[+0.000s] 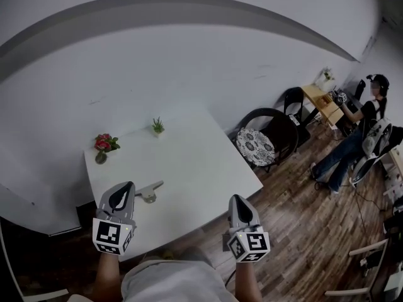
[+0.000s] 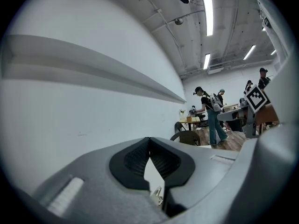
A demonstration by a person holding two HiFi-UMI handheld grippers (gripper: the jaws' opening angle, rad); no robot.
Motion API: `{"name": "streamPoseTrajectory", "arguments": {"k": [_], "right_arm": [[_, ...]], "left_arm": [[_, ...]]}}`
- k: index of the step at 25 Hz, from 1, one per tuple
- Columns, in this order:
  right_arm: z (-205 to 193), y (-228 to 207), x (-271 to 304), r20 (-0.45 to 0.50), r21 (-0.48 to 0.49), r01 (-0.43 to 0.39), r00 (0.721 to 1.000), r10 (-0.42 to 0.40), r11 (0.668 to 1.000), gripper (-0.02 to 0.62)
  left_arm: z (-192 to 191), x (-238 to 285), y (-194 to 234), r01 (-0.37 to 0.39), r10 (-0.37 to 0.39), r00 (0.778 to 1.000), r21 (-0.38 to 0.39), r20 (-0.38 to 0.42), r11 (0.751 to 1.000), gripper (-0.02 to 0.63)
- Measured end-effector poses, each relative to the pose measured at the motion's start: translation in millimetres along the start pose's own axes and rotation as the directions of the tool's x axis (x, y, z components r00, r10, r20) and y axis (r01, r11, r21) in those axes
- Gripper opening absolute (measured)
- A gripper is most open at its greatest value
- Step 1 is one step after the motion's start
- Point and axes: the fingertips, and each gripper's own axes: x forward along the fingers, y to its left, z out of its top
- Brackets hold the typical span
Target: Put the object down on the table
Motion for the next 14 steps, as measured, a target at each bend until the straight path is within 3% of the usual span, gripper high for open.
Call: {"name": "streamPoseTrajectory", "arguments": {"k": [14], "right_arm": [[14,5,-2,0.022,-0.018,-0.004,1.0,0.004,1.0,0.003]], "left_arm": [[6,-6,-1,0.014,-0.014,1.0,0.003,0.028,1.0,0.008]]}}
